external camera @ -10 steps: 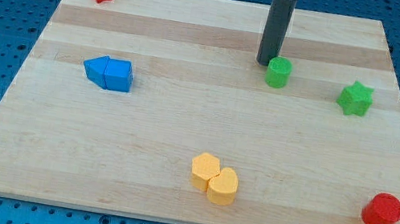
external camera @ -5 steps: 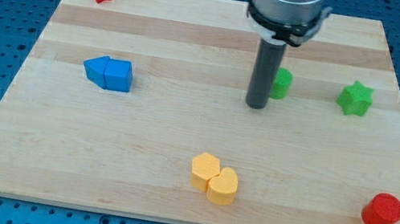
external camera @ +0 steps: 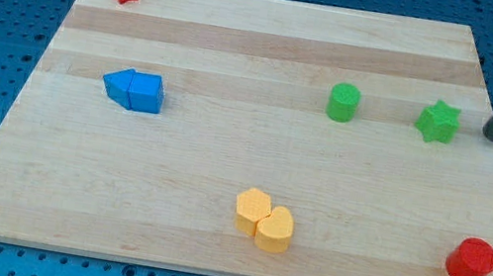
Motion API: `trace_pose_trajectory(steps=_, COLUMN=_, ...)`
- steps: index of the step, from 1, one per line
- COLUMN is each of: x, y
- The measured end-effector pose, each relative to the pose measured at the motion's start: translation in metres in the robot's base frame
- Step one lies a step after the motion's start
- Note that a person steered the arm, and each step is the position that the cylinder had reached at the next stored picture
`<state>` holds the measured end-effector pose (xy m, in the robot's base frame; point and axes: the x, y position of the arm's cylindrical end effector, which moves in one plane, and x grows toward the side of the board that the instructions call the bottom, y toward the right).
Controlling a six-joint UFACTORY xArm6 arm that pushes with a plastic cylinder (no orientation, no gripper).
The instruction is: Push the green star into a green circle
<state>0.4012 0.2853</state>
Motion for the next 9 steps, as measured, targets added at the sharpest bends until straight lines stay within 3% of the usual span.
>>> trace_pose_trajectory(steps=6, x=0.0, y=-0.12)
trace_pose_trajectory(steps=8, x=0.003, y=-0.123)
trace_pose_trajectory(steps=9, x=0.028, y=-0.101)
